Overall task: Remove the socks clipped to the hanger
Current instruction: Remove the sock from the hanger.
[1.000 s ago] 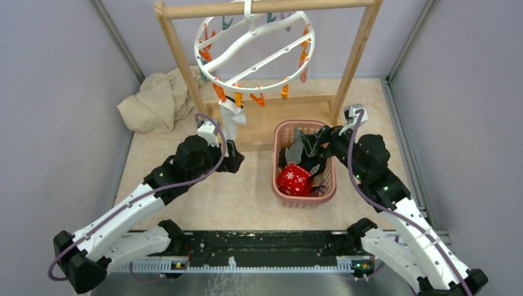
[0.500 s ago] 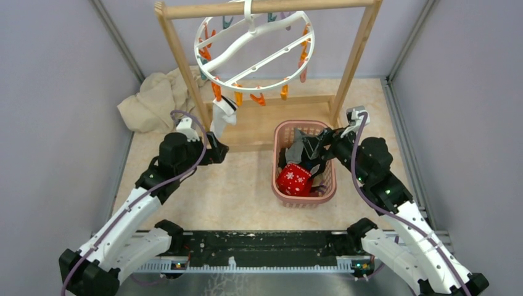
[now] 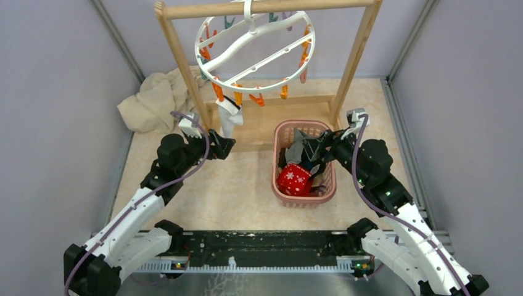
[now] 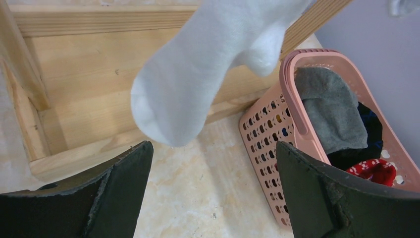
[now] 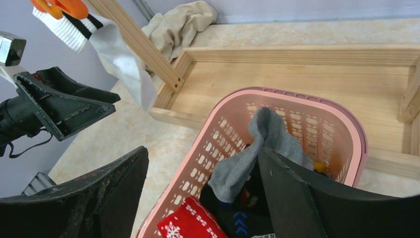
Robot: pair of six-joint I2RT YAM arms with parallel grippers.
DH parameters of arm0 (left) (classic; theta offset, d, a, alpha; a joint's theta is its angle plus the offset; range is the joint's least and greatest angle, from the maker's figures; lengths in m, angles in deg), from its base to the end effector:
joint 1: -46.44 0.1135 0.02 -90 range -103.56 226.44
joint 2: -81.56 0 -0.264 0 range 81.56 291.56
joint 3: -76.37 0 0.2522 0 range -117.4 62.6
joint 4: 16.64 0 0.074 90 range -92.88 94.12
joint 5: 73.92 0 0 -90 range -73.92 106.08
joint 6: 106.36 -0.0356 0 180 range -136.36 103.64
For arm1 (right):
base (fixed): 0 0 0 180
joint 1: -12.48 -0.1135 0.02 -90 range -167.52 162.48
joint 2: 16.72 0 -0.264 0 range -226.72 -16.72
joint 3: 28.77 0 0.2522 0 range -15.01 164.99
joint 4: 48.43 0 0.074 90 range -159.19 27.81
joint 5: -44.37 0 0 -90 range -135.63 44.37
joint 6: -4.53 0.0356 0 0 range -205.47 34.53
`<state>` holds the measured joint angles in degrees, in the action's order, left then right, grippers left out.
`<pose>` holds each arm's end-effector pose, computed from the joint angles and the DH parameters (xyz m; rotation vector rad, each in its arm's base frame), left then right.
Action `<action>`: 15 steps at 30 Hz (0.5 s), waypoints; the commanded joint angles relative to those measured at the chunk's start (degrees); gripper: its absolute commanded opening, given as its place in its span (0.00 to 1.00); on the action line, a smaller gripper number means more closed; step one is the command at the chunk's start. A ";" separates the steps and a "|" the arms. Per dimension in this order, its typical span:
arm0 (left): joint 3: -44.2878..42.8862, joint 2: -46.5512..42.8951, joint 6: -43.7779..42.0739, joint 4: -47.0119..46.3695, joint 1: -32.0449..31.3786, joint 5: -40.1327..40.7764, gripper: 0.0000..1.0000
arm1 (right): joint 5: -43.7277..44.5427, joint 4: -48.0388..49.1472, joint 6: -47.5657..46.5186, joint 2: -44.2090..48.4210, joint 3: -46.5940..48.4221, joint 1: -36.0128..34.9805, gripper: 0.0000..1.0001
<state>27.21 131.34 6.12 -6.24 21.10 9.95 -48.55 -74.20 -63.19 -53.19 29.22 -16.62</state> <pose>0.1873 -0.0929 0.2914 0.1253 1.8110 -0.6945 0.1316 0.0753 0.3548 -0.1409 1.6896 0.7211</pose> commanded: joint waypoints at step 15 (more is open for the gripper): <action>2.03 6.57 -3.68 -12.98 0.64 14.37 0.99 | -1.83 3.70 1.06 0.16 -0.30 0.27 0.82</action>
<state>29.13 135.65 3.30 -14.35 21.21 21.05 -49.84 -73.72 -62.33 -53.34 28.39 -16.62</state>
